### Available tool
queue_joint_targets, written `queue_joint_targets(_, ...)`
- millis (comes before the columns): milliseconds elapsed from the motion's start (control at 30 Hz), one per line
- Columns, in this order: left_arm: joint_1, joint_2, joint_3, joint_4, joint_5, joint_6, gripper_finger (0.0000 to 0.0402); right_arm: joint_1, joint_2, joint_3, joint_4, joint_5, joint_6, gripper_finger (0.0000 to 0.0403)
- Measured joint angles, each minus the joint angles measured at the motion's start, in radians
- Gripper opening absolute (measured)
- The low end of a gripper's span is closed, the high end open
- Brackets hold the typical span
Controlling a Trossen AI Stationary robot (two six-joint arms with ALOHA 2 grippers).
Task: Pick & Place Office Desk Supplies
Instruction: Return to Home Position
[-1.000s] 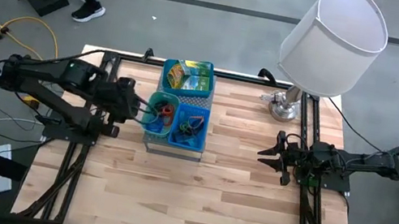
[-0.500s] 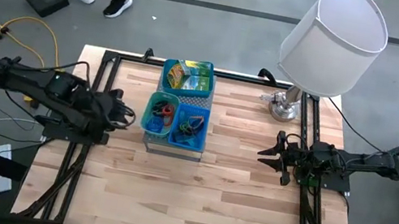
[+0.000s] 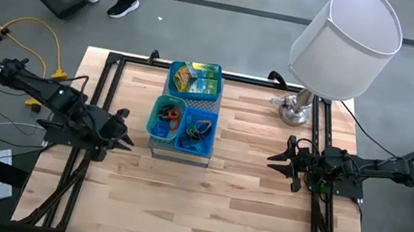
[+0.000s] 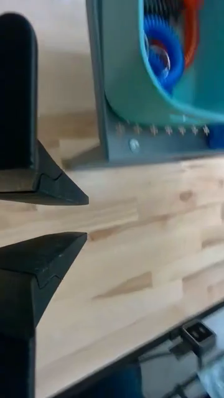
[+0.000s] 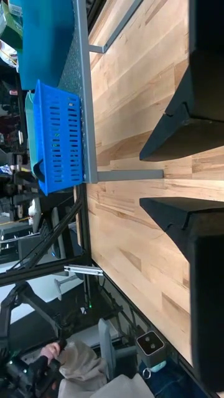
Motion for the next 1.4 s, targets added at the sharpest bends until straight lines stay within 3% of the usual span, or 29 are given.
queue_joint_targets(533, -0.147, -0.023, -0.191, 0.335, 0.002, -0.104, 0.0074, 0.0, 0.0, 0.0, 0.0, 0.0, 0.0, 0.0091)
queue_joint_targets(933, -0.213, -0.19, -0.426, 0.555, -0.001, -0.163, 0.0074, 0.0, 0.0, 0.0, 0.0, 0.0, 0.0, 0.0091)
queue_joint_targets(1400, -0.22, -0.309, -0.576, 0.627, -0.115, -0.146, 0.0074, 0.0, 0.0, 0.0, 0.0, 0.0, 0.0, 0.0091)
